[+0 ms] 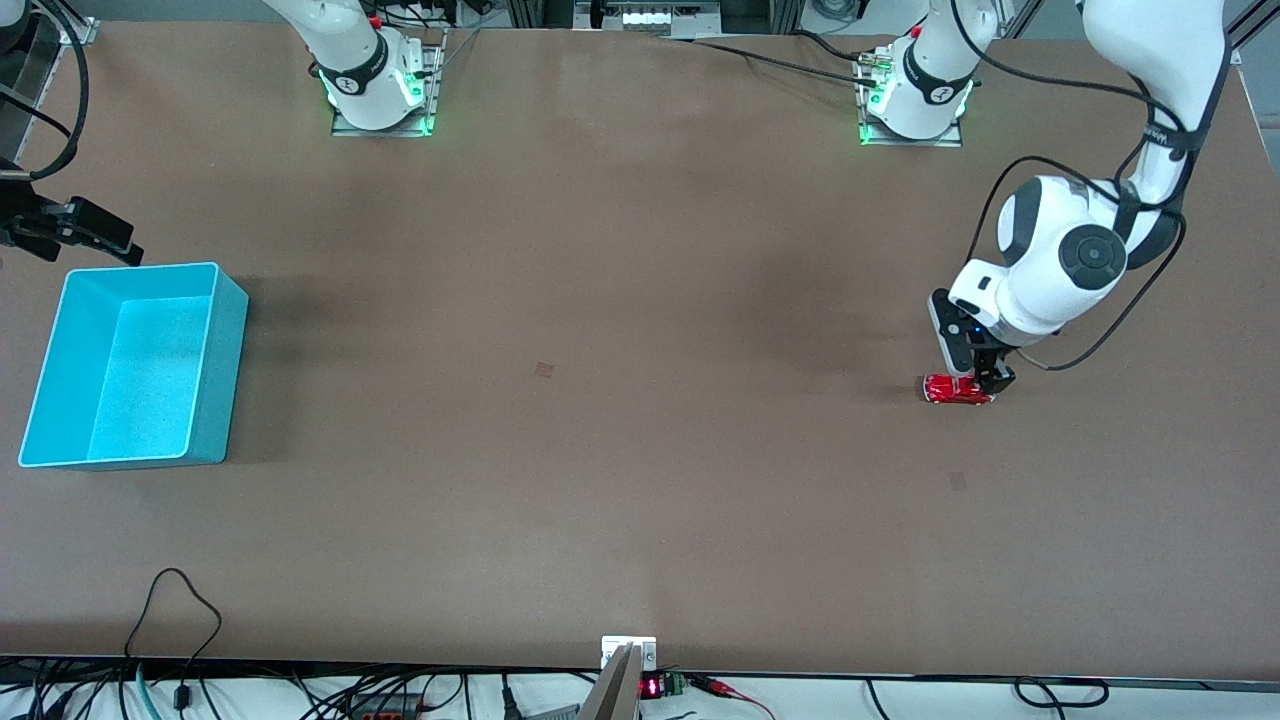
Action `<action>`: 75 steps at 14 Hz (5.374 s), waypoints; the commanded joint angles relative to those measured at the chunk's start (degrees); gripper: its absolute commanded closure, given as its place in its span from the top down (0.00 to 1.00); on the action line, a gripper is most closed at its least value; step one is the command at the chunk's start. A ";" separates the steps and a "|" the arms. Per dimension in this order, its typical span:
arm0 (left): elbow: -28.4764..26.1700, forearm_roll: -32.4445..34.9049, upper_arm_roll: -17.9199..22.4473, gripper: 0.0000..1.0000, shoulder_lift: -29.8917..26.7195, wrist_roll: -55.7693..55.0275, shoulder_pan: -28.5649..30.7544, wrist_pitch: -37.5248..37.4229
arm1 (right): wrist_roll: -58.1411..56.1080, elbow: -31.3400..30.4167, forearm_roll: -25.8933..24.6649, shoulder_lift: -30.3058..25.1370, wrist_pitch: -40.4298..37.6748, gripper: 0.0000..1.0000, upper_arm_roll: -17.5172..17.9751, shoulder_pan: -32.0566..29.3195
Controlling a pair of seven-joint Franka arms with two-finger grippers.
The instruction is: Wind red beetle toy and store in blue box
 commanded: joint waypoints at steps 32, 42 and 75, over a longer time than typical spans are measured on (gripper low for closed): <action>7.47 7.36 -0.44 0.27 9.40 7.08 2.47 2.13 | -0.29 0.35 0.00 -0.11 -0.87 1.00 -0.02 0.57; 7.47 7.36 0.09 0.27 9.49 12.18 9.49 1.95 | -0.38 0.35 -0.18 -0.02 -0.87 1.00 -0.11 1.36; 8.44 7.27 -0.09 0.28 13.09 25.89 21.45 6.87 | -0.21 0.53 -0.18 -0.37 -1.05 1.00 -0.29 1.36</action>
